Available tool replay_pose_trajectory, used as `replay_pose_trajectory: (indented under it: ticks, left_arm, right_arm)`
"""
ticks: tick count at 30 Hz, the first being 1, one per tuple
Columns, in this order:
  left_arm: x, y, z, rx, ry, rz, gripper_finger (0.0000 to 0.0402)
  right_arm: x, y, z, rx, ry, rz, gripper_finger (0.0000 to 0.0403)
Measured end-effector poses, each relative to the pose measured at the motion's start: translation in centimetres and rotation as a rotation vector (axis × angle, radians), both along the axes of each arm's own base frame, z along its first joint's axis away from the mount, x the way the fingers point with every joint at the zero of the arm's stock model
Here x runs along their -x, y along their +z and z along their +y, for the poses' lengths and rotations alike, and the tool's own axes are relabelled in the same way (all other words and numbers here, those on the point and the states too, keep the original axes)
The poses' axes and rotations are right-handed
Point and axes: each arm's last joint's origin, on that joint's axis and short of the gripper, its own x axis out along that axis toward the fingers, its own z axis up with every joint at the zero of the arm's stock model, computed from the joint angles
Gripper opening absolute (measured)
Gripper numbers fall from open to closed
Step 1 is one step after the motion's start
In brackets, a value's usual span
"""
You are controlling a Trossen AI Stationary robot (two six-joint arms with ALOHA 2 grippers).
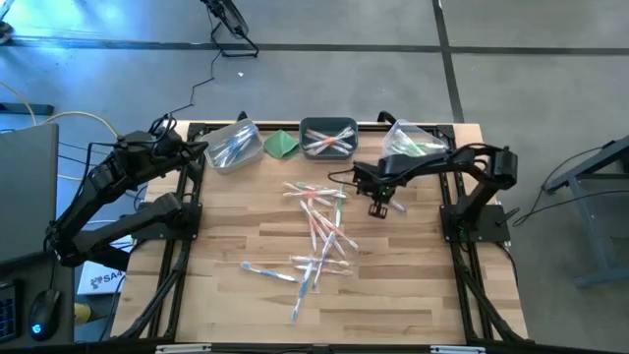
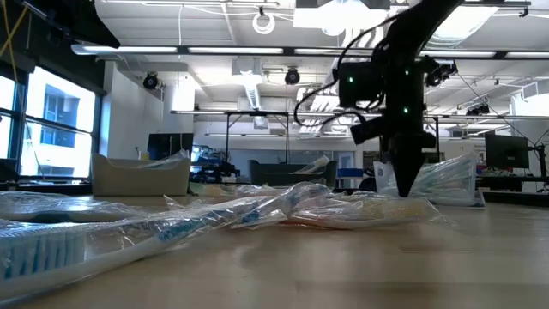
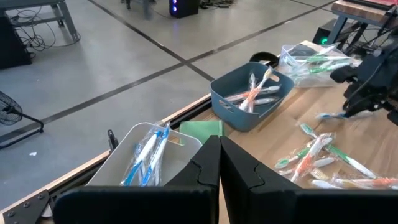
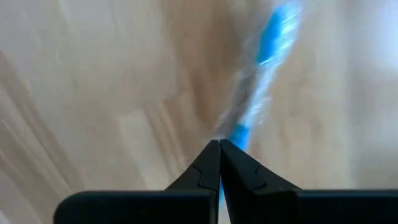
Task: Pick & Place Toothbrushes
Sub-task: Put the blue toothbrush into the gray bin
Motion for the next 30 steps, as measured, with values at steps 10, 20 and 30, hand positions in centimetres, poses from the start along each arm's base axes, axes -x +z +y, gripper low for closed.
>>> replay_pose_trajectory:
  ticks: [10,20,30]
  left_arm:
    - [0.0,0.0,0.0,0.0,0.0,0.0,0.0]
    - [0.0,-0.2,0.0,0.011,0.0,0.013,0.0]
    - [0.1,-0.3,-0.1,0.018,0.0,0.023,0.0]
  right_arm:
    - [0.8,4.8,-1.6,-0.056,0.019,-0.212,0.0004]
    - [1.9,4.7,-3.2,-0.129,0.03,-0.203,0.0005]
    - [2.8,4.2,-3.9,-0.221,-0.005,-0.157,0.0117]
